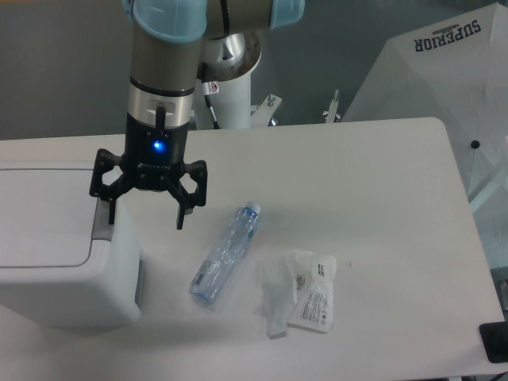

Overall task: Open the trash can
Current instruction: 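Push the trash can lid with the gripper to swing it open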

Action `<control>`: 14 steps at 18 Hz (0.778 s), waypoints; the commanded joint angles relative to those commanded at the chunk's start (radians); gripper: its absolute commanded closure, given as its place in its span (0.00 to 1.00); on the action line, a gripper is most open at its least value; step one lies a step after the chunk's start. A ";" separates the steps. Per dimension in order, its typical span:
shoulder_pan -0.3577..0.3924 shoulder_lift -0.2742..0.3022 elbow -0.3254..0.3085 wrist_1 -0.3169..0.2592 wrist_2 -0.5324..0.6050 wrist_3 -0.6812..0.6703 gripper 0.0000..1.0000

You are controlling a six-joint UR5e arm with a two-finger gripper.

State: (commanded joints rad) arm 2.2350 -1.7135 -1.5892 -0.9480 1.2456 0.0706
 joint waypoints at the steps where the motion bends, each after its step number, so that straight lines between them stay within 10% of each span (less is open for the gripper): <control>1: -0.002 0.000 0.000 0.000 0.000 0.002 0.00; 14: -0.002 -0.006 -0.011 0.000 0.002 0.002 0.00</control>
State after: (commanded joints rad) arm 2.2335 -1.7196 -1.5999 -0.9480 1.2471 0.0721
